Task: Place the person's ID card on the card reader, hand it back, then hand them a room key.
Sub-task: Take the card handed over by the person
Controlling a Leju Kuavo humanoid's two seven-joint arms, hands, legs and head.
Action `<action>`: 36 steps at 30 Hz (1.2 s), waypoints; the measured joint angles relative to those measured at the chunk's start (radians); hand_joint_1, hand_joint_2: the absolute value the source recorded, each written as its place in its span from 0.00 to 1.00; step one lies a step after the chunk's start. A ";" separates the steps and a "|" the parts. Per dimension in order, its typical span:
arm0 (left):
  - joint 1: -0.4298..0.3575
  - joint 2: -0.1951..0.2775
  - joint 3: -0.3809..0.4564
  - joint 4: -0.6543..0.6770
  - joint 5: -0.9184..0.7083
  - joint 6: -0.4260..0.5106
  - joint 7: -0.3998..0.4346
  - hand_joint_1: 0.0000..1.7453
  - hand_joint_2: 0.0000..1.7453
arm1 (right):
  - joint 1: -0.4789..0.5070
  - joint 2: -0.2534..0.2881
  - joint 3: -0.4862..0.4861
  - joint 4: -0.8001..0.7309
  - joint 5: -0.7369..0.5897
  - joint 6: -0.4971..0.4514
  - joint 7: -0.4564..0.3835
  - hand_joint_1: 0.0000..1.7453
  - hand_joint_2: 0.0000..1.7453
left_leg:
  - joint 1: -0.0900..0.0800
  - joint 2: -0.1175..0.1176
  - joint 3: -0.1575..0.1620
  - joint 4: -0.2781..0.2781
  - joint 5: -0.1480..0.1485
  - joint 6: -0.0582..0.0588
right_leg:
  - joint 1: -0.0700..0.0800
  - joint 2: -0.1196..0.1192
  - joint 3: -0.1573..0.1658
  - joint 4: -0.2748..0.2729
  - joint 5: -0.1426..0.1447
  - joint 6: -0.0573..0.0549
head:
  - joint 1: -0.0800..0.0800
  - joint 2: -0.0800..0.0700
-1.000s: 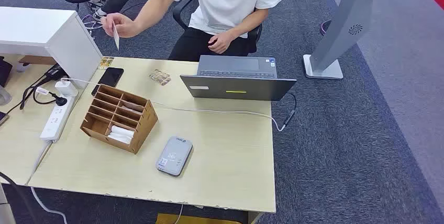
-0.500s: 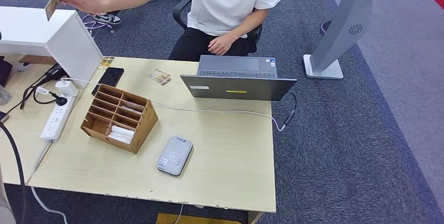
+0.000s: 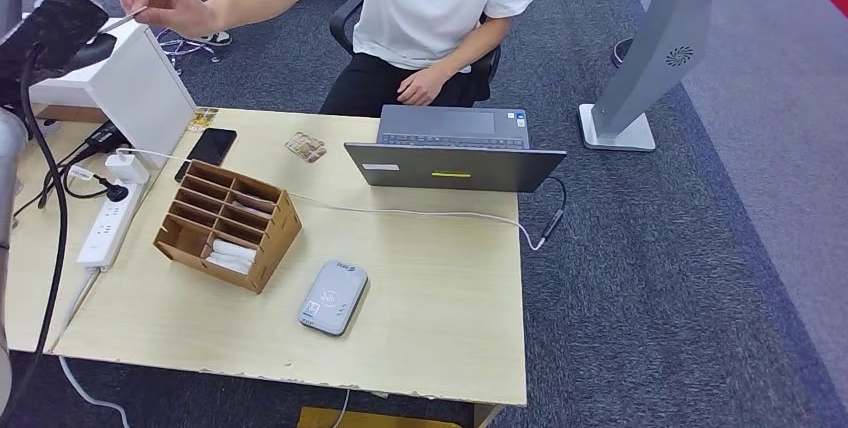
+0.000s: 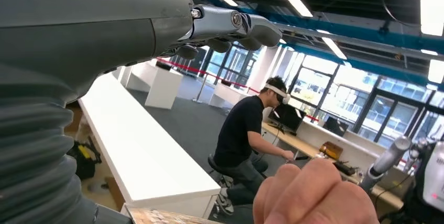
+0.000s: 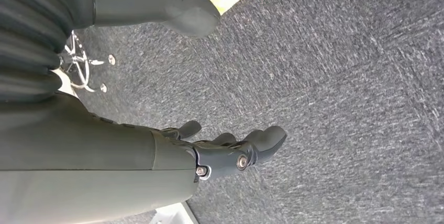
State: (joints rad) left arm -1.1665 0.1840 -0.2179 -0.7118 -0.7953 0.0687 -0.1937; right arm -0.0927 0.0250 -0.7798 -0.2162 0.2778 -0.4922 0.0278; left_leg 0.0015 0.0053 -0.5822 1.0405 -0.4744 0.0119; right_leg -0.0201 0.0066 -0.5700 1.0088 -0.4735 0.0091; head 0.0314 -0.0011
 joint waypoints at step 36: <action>-0.023 -0.014 -0.165 0.145 -0.120 -0.027 0.000 1.00 1.00 | 0.000 0.015 0.023 0.005 0.047 0.015 0.011 0.00 1.00 | 0.000 0.000 -0.001 0.000 0.000 0.000 | 0.000 0.000 0.000 0.000 0.000 0.000 | 0.000 0.000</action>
State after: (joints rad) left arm -1.1894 0.1698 -0.3826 -0.5665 -0.9155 0.0415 -0.1933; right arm -0.0924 0.0397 -0.7572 -0.2113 0.3247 -0.4772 0.0387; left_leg 0.0016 0.0050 -0.5832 1.0404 -0.4741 0.0118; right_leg -0.0201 0.0065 -0.5704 1.0091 -0.4733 0.0092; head 0.0313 -0.0011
